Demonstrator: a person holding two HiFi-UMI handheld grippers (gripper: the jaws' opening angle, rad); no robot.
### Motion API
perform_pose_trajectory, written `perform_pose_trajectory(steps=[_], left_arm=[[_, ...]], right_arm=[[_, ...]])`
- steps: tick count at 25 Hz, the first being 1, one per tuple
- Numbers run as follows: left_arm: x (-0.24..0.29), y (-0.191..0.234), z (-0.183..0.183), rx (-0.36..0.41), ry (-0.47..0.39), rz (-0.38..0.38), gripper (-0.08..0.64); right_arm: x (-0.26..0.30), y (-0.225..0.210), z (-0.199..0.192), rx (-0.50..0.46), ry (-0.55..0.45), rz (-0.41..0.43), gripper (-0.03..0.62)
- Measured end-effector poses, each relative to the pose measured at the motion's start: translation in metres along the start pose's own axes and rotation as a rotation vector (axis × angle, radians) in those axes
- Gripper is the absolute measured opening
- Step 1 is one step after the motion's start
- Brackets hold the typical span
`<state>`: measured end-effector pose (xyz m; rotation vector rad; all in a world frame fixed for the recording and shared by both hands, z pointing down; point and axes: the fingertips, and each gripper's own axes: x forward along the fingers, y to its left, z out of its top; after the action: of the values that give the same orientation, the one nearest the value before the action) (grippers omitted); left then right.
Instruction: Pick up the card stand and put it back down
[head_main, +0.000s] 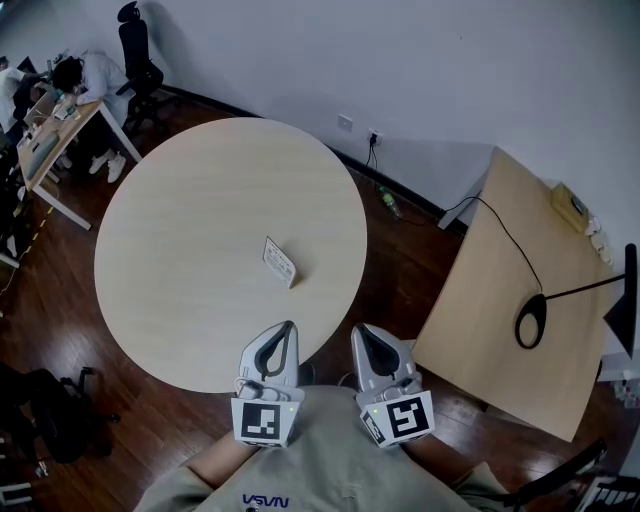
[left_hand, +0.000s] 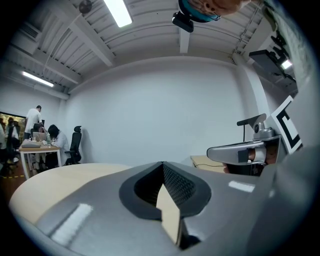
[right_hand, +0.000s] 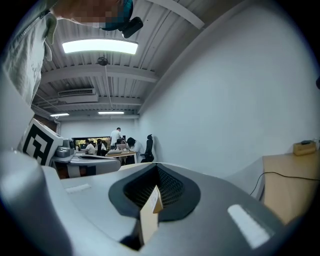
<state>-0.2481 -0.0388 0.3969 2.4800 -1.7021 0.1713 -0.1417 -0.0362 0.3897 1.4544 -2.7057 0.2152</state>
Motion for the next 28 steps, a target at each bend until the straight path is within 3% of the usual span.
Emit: perform_pose_trajectory(steps=[28], left_arm=[[-0.0025,-0.0047,-0.0044,-0.002,0.014,0.016,0.006]], right_arm=[[-0.0040,0.0031,-0.0055,0.013,0.008,0.018,0.000]])
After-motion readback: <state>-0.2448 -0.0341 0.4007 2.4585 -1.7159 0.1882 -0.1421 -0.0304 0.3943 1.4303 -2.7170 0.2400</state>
